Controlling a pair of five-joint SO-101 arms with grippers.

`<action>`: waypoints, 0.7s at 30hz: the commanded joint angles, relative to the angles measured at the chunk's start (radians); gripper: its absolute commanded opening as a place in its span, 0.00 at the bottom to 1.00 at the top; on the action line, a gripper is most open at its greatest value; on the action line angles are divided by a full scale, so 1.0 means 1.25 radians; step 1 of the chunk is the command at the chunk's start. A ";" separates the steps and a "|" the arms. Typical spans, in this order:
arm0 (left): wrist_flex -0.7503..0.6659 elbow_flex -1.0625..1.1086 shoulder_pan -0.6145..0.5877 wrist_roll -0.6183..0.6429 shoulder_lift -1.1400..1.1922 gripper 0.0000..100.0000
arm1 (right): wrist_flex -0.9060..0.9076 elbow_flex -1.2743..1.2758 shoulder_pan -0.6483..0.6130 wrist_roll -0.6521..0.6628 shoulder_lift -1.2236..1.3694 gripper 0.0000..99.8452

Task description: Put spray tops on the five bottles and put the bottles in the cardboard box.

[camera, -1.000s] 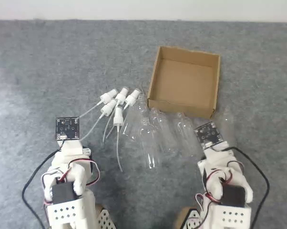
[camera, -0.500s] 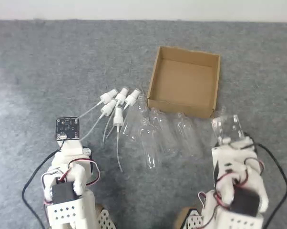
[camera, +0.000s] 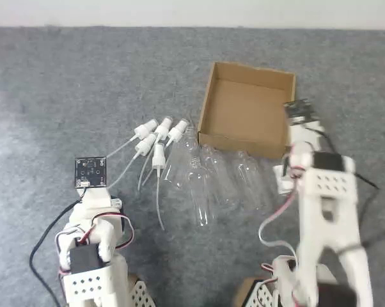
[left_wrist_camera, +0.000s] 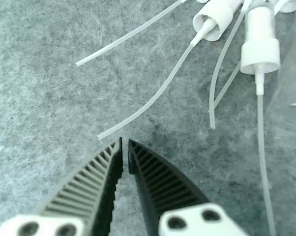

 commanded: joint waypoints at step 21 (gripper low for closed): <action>0.001 -0.010 -0.002 0.000 -0.007 0.01 | -0.182 -0.052 0.440 0.344 0.207 0.01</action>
